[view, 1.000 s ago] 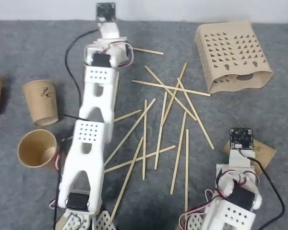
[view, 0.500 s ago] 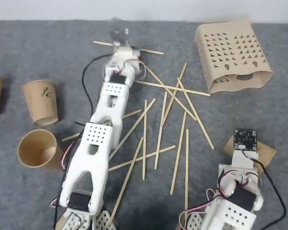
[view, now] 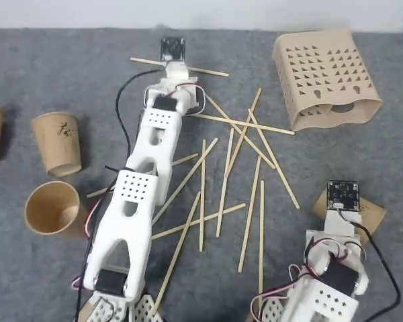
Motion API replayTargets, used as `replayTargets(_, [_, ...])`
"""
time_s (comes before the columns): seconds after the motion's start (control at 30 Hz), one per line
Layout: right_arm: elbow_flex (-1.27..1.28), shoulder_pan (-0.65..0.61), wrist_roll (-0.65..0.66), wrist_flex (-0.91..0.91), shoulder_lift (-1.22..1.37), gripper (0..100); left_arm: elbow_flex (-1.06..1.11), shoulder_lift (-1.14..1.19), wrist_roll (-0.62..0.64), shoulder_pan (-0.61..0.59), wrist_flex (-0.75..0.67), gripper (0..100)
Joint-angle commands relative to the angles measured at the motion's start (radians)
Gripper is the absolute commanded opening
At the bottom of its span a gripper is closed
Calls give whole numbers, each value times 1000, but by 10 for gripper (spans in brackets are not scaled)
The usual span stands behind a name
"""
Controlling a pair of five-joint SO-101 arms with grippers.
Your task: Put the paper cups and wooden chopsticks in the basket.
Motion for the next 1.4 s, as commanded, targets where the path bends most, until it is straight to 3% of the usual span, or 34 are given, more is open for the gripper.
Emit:
replayTargets(0.0, [-46,13,14,12,4,8,-200,-126,3,14,414,13])
replayTargets(0.1, [-46,13,14,12,4,8,-340,-137,3,18,647,13])
replayTargets(0.23, [-46,13,14,12,4,8,-331,-160,5,32,858,13])
replayTargets(0.53, [-52,13,15,13,4,8,-325,-238,3,3,862,13])
replayTargets(0.67, [-55,13,15,15,4,8,-255,-417,-124,-32,862,12])
replayTargets(0.8, [-55,10,15,15,4,8,-21,-626,-158,-51,862,12])
replayTargets(1.03, [-55,15,15,15,4,8,680,-1092,-161,-60,855,12])
replayTargets(1.37, [-55,12,15,16,4,8,1330,-1729,-167,-63,686,12])
